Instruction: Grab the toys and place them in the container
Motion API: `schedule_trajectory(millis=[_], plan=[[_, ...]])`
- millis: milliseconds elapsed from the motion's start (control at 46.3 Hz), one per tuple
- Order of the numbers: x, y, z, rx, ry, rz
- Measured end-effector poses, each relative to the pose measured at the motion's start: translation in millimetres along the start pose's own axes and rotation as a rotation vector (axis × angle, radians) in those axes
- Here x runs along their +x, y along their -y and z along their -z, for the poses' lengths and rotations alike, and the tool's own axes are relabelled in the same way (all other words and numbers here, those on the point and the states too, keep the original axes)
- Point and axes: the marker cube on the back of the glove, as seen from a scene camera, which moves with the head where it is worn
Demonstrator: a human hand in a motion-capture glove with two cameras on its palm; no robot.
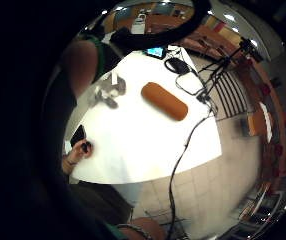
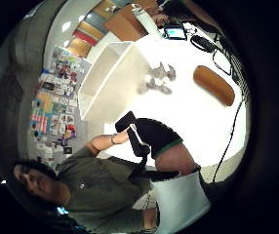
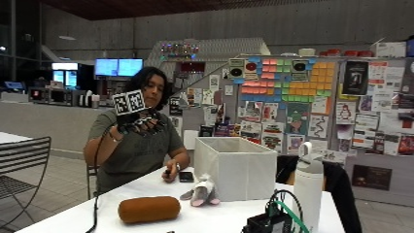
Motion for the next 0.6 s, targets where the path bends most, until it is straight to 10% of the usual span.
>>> schedule_trajectory(millis=[605], plan=[[47.4,-22.6,-1.3,-0.03,-0.026,-0.075]])
